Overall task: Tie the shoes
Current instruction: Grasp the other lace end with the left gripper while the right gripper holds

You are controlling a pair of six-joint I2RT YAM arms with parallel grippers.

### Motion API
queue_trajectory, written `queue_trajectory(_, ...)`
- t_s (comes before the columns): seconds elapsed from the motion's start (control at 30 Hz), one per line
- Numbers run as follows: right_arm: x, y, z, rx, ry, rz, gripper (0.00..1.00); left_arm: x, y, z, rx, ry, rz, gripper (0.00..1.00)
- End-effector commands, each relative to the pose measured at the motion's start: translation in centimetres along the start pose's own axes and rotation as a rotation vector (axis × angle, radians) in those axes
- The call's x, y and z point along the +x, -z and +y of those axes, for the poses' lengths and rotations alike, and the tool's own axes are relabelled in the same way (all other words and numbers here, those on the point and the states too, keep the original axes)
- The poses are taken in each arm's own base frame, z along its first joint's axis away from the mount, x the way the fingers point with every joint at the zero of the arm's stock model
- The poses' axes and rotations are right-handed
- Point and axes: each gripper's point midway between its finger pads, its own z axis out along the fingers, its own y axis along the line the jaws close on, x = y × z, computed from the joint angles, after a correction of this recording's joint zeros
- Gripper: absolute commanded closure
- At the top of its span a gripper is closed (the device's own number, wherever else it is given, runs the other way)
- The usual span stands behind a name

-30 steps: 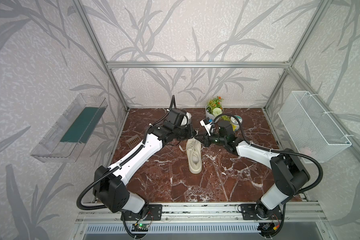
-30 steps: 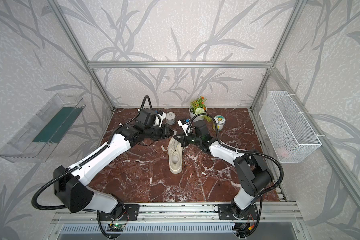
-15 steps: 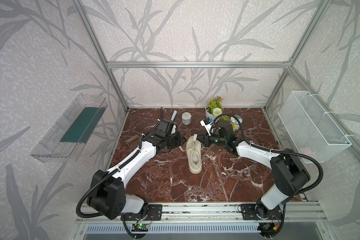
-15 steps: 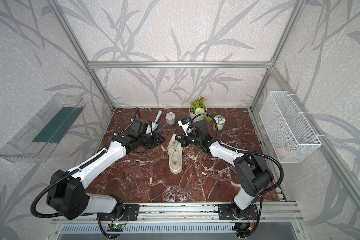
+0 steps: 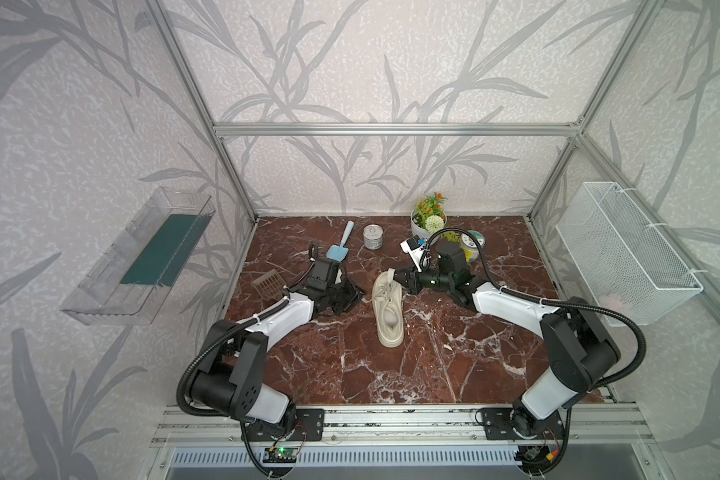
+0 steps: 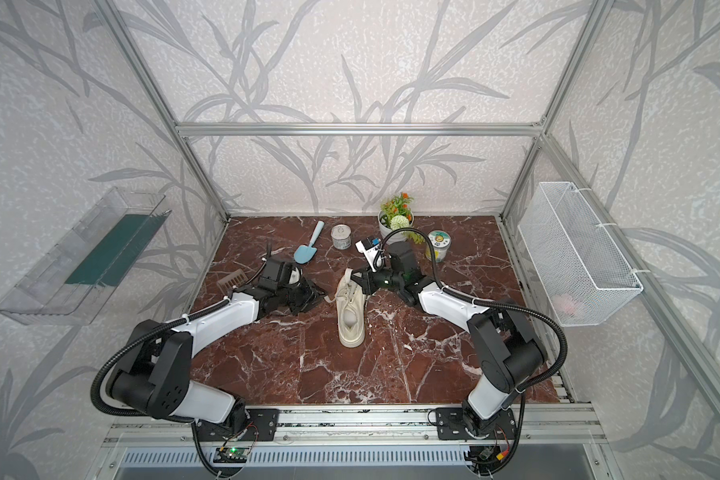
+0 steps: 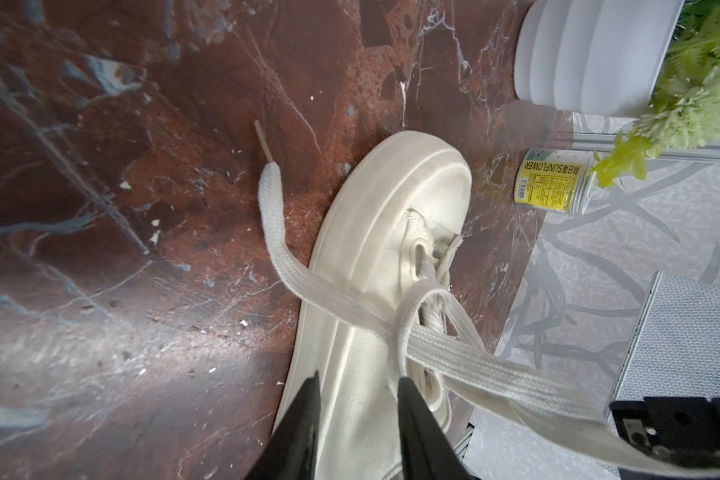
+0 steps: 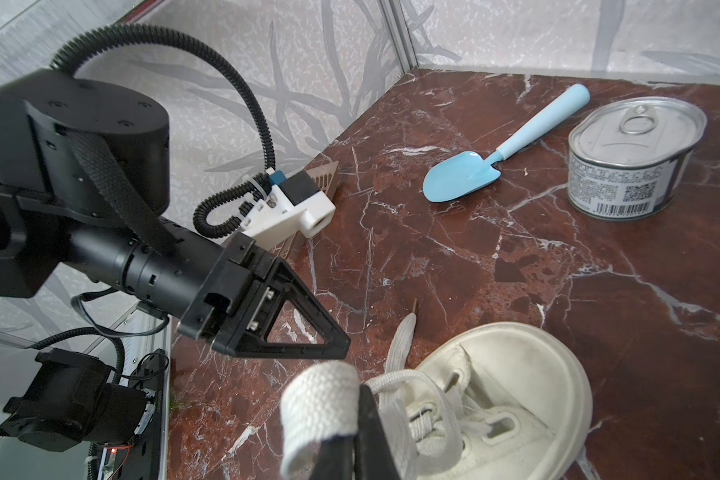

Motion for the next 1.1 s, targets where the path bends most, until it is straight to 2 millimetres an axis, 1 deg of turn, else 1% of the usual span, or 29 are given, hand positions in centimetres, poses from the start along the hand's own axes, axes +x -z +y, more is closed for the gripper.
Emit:
queue_trajectory(0.0, -1.1, 0.9, 0.8, -0.009, 0.021, -0.036, 0.99, -0.8, -0.6, -1.2, 0.094, 0.108, -0.022, 0.6)
queue_trajectory(0.23, -1.3, 0.9, 1.0, -0.011, 0.024, -0.036, 0.99, -1.2, -2.0, -0.2, 0.147, 0.222, -0.037, 0.55)
queue_trajectory(0.37, -1.2, 1.0, 1.0, -0.011, 0.022, -0.035, 0.99, -1.2, -2.7, 0.3, 0.152, 0.25, -0.034, 0.53)
queue_trajectory(0.57, -1.3, 1.0, 1.0, -0.012, 0.019, -0.035, 0.99, -1.3, -3.2, 1.1, 0.145, 0.286, -0.042, 0.53)
queue_trajectory(0.8, -1.2, 1.1, 1.2, -0.013, 0.019, -0.031, 1.0, -1.7, -5.0, 1.5, 0.185, 0.339, -0.029, 0.54)
queue_trajectory(1.07, -1.1, 1.3, 1.1, -0.007, 0.014, -0.029, 1.0, -1.7, -4.9, 2.4, 0.154, 0.344, -0.053, 0.55)
